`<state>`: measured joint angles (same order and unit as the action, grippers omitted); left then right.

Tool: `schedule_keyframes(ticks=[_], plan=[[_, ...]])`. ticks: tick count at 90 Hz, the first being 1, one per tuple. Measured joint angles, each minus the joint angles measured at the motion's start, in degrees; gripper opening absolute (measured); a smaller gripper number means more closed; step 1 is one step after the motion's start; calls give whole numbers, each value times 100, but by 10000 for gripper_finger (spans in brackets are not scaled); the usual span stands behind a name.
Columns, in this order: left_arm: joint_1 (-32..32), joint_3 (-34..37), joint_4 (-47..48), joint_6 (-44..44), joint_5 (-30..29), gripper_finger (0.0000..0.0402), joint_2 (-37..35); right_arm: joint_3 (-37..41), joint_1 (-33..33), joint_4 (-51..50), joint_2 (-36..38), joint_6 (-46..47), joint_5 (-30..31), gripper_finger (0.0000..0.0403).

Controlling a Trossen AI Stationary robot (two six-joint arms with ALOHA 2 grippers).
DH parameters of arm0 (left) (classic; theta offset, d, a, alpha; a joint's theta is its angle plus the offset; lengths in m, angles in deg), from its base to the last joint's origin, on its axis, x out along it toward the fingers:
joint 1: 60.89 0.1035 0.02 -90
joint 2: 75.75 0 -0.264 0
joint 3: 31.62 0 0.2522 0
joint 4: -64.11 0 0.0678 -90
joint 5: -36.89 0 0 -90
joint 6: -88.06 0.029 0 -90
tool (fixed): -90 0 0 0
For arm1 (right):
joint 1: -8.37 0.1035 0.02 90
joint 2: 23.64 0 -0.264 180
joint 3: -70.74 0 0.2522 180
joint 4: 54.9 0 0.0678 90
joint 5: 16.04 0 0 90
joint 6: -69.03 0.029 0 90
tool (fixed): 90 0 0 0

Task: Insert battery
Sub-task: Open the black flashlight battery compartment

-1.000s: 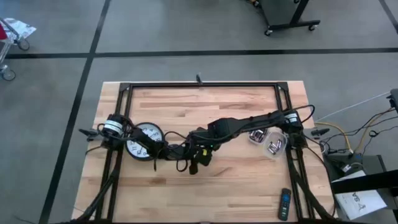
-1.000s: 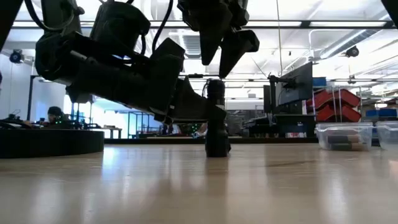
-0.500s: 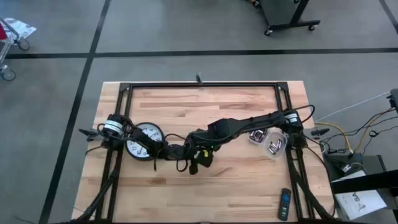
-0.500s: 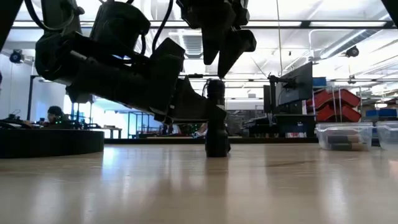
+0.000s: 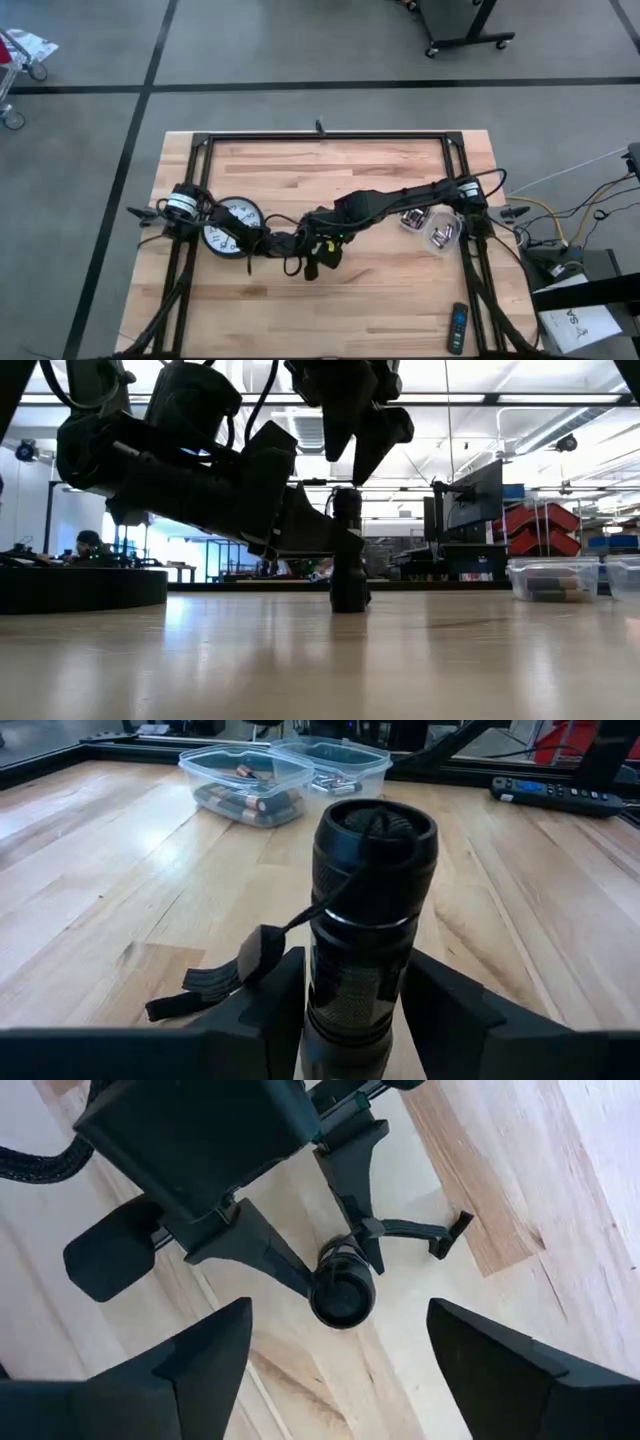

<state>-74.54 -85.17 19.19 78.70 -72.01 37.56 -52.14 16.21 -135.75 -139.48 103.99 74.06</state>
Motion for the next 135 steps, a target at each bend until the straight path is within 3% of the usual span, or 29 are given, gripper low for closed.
schedule_keyframes(ticks=[47,63,84,112,135], plan=[[-1,0,-1,-42,0,159,0,2,0,11,-21,-4,9,262],[-1,0,46,-57,35,146,0,2,0,13,-23,42,15,253],[-2,-7,256,-144,-11,88,-11,7,-17,13,-95,48,30,241],[-2,-7,290,-156,-17,113,-11,55,-90,28,-90,-68,140,250],[-4,-7,352,-71,-144,86,-11,104,-101,10,-173,-108,139,261]])
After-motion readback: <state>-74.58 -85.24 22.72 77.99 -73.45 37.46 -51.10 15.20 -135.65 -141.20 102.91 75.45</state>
